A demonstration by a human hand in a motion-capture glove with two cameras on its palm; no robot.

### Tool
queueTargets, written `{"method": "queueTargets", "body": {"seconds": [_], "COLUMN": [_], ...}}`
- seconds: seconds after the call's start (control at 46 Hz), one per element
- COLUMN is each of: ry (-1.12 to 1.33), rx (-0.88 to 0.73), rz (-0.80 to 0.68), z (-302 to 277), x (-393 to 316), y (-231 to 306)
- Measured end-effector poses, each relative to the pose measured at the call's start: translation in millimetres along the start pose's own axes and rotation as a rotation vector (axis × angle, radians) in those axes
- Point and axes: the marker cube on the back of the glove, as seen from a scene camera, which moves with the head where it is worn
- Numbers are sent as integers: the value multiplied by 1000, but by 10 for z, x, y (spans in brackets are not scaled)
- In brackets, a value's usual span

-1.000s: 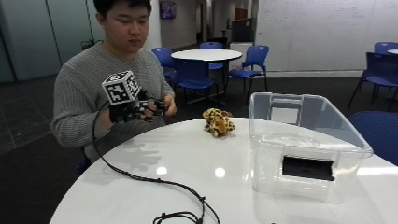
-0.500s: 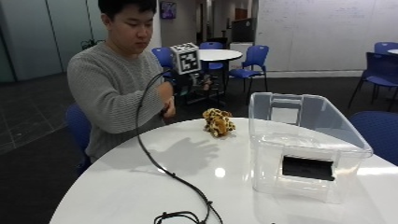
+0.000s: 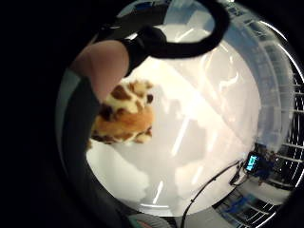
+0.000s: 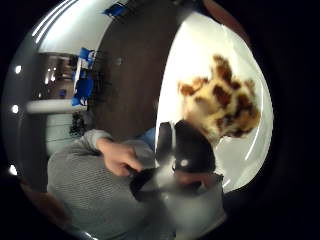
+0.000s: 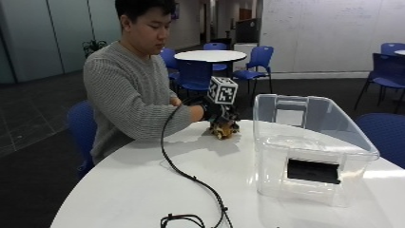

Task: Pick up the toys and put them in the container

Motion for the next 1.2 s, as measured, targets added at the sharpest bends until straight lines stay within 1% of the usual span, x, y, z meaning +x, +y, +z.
{"method": "queueTargets", "body": {"seconds": [0.022, 0.065, 0.13, 0.326, 0.435, 0.544, 0.587, 0.652, 0.783, 0.848, 0.891, 0.978, 1.087, 1.152, 1.196], "ry": [6, 31, 64, 80, 59, -19, -44, -44, -46, -43, -21, 50, 100, 157, 213], "rx": [-42, -77, -46, -22, 50, 135, 143, 183, 302, 364, 387, 385, 366, 352, 338], "rz": [12, 31, 54, 70, 63, 87, 84, 56, -20, -5, 19, 42, 102, 173, 252], "z": [189, 458, 656, 669, 637, 566, 459, 144, -918, -1398, -1600, -1776, -1803, -1795, -1790], "x": [-128, -186, -245, -207, -180, -168, -158, -116, 141, 142, 126, 218, 435, 729, 998], "y": [-79, -122, -154, -159, -174, -225, -232, -200, 27, 29, -7, -45, -192, -310, -389]}}
